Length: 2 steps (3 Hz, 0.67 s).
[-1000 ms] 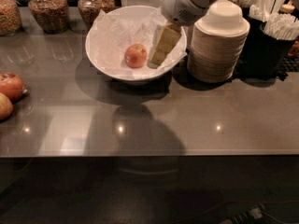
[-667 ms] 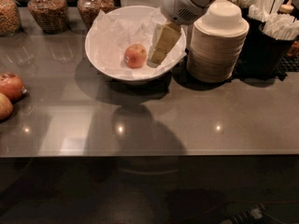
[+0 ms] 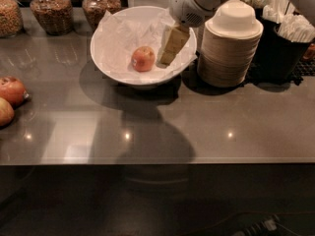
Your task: Pick apple from white bowl
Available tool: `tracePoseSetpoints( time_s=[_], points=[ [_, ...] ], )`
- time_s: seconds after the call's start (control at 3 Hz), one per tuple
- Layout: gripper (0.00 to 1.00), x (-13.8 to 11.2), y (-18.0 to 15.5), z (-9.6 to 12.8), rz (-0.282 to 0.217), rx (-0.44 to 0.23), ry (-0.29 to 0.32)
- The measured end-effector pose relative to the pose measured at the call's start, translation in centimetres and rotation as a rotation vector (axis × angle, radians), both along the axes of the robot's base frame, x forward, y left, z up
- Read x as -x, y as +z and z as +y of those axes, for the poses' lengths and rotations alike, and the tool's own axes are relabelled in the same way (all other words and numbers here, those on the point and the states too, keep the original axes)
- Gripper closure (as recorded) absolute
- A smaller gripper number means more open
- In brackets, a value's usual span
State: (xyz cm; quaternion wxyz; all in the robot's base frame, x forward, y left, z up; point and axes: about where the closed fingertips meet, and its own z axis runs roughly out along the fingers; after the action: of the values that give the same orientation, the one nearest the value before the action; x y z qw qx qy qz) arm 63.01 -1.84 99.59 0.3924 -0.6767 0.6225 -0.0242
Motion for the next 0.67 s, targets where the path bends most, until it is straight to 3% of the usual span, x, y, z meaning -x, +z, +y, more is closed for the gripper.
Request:
tracePoseSetpoints(
  time_s=[0.33,0.67],
  points=[
    [0.0,-2.9,-0.9,0.8,-0.028,-0.015,0.002],
    [0.03,-5.6,-2.6,1.6,-0.016,-0.035,0.006]
  ],
)
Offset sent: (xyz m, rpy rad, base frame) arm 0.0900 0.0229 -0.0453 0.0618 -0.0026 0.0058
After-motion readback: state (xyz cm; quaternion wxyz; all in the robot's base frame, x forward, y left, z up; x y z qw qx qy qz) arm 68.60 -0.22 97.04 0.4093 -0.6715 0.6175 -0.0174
